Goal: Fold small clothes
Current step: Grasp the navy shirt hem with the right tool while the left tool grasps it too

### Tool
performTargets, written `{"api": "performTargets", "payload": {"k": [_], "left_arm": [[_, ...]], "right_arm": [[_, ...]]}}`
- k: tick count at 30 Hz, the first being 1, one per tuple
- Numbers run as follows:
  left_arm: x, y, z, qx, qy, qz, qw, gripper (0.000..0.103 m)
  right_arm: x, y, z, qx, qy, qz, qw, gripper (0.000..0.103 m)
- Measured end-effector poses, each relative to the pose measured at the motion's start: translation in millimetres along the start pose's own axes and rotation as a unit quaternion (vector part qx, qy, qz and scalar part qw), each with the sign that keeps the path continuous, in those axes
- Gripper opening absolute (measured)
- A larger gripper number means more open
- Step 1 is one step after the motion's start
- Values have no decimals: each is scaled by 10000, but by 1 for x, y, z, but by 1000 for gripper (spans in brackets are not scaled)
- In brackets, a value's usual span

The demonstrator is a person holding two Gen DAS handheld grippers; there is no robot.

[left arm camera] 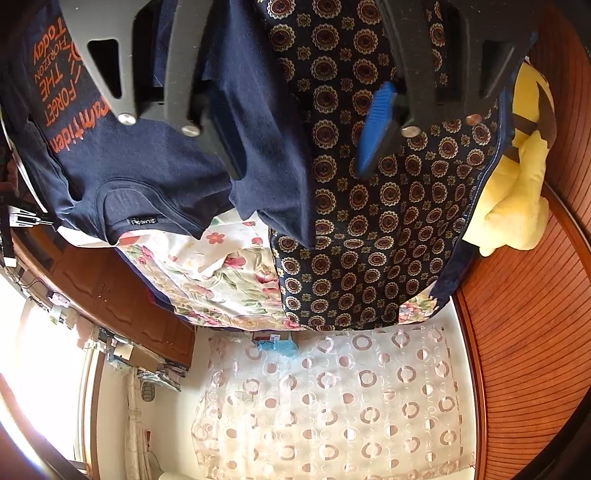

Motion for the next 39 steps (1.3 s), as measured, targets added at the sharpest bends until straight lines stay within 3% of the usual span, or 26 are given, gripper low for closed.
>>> {"api": "performTargets", "payload": {"k": [3,11,13,16,19,23,30,39], "left_arm": [[-4,2,4,38,18,-35,10000,48],[-15,-1,13,150,41,-69,9999,48],[-16,-4,14,197,17,-26,9998,27],[-17,-9,10,355,-57,0,9994,7],[-19,-18,-4,525,-227,-8,9984,5],[-14,-31,-26,643,-381,89,9972,4],[10,-43,-67,832,-572,75,9949,3],[66,-53,-118,916,-639,89,9937,3]], "right_arm": [[-2,-2,-1,-90,-79,188,9998,4],[0,-4,3,-121,-95,269,9995,9],[1,-4,3,-116,-97,288,9995,11],[-1,-3,5,-170,-103,302,9993,17],[-2,6,7,-134,-84,73,9998,16],[-3,20,5,-108,-64,-226,9997,5],[-4,47,-49,-401,-707,-328,9961,4],[62,77,-121,-569,-1214,-336,9904,4]]}}
Point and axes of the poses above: each gripper's, at about its wrist camera, not at the fingertips, and z roughly the way its jaws point, y to its left, x to its underside, the point moved 7 cm from there along z, roughly the way its jaws point, and after that the axes turned 6 degrees about -x, right-handed, at the moved point
